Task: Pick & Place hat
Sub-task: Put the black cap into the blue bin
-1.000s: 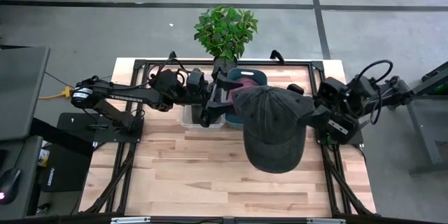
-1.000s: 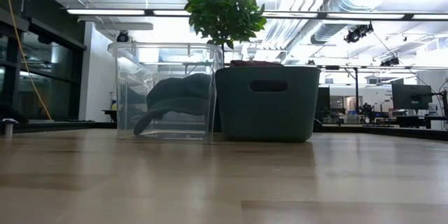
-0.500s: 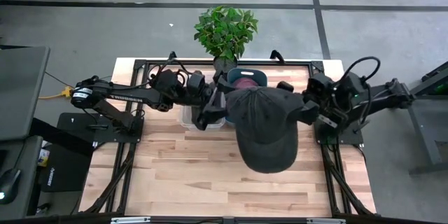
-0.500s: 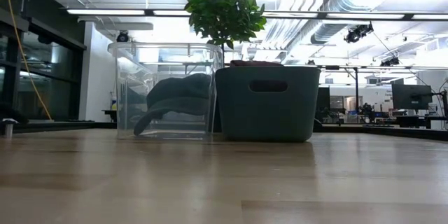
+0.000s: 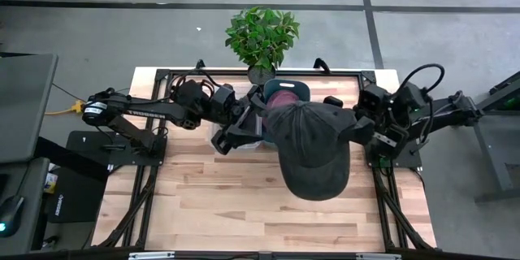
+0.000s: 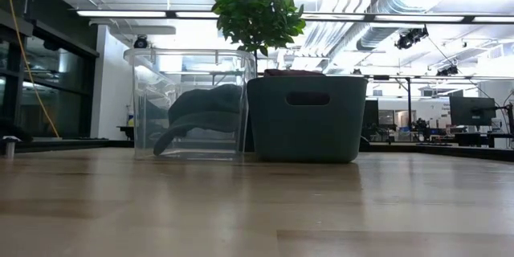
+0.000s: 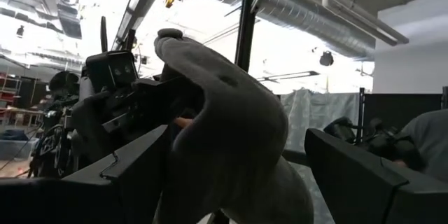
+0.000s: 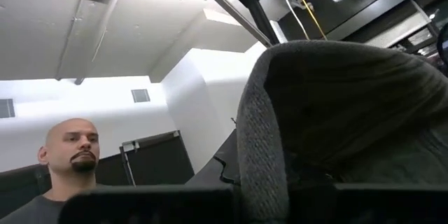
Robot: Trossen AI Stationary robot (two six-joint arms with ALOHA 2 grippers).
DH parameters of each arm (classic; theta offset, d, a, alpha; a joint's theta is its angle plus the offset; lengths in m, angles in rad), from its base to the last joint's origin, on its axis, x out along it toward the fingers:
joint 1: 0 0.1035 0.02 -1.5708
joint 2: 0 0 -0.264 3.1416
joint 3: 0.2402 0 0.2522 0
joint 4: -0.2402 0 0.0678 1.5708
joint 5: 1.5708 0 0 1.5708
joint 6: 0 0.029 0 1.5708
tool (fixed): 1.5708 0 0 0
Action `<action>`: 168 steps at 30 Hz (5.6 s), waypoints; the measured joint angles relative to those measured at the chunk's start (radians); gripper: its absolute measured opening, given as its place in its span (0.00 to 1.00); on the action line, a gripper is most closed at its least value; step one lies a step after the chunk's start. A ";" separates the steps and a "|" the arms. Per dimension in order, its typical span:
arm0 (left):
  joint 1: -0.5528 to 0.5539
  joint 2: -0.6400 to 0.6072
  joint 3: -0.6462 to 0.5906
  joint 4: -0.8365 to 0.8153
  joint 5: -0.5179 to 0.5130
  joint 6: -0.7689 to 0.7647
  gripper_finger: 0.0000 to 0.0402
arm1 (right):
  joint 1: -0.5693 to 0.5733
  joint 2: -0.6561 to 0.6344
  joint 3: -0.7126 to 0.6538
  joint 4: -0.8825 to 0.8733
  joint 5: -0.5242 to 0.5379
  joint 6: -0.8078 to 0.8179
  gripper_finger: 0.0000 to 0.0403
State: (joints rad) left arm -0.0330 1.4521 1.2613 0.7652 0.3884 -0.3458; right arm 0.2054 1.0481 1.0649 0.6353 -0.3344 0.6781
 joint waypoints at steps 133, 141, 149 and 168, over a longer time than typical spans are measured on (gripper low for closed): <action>0.000 0.001 0.000 -0.035 -0.003 -0.385 0.00 | -0.186 0.155 0.001 0.175 -0.148 0.197 0.40; 0.000 0.001 0.000 -0.034 -0.011 -0.385 0.00 | -0.208 0.141 0.000 0.154 -0.240 0.238 0.53; 0.000 0.001 0.000 -0.027 -0.020 -0.385 0.00 | -0.251 0.022 0.000 -0.105 -0.293 0.148 0.53; 0.000 0.001 0.000 -0.035 -0.066 -0.358 0.00 | -0.306 -0.166 0.000 -0.654 -0.235 0.020 0.53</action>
State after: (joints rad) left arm -0.0326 1.4532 1.2617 0.7303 0.3222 -0.7036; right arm -0.1005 0.8823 1.0649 -0.0188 -0.5689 0.6981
